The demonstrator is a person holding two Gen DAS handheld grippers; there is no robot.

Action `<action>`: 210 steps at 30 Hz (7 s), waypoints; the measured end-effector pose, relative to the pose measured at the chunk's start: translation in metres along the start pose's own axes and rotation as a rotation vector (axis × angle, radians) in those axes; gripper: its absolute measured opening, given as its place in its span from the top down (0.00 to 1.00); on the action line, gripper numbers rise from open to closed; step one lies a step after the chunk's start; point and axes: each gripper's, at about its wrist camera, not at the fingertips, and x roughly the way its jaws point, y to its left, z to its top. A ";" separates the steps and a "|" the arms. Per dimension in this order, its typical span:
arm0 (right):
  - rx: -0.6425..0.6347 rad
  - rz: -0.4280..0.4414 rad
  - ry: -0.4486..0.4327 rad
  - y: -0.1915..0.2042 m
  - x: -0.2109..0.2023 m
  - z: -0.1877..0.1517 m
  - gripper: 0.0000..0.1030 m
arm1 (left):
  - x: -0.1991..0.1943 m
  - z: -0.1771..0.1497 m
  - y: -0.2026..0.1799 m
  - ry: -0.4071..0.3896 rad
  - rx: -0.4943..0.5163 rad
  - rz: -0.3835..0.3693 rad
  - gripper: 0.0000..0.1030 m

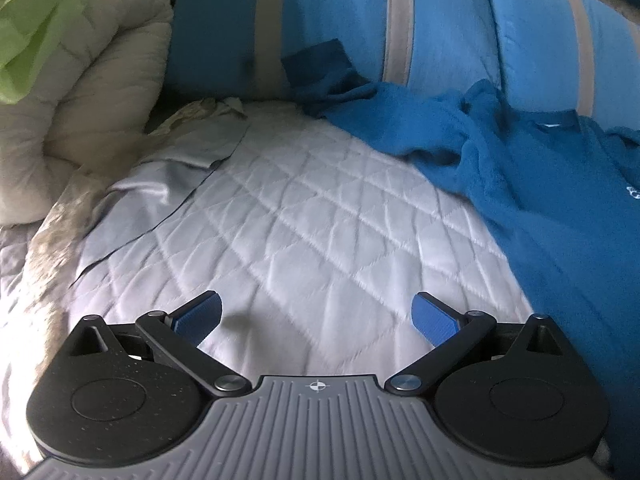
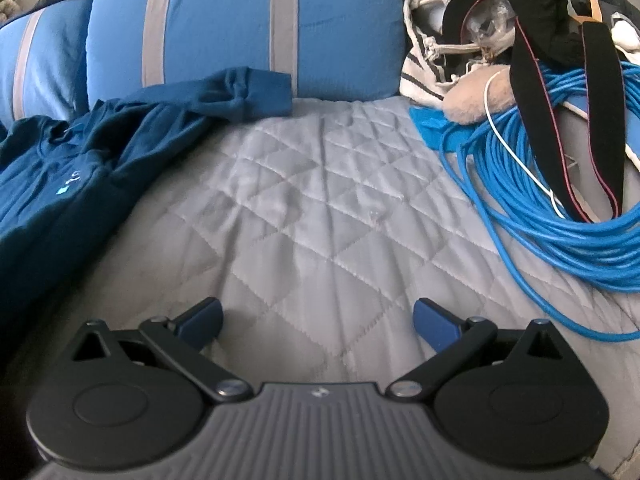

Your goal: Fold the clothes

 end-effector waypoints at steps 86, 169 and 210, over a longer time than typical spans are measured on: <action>0.216 0.152 -0.129 -0.046 -0.191 0.004 0.00 | -0.203 -0.055 0.030 0.198 -0.437 -0.700 0.94; 0.469 0.692 0.228 -0.033 -0.226 -0.071 0.94 | -0.172 -0.068 0.038 0.316 -0.426 -0.539 0.94; 0.298 0.663 0.211 -0.027 -0.207 -0.016 0.09 | -0.228 0.021 0.050 -0.011 -0.333 -0.432 0.30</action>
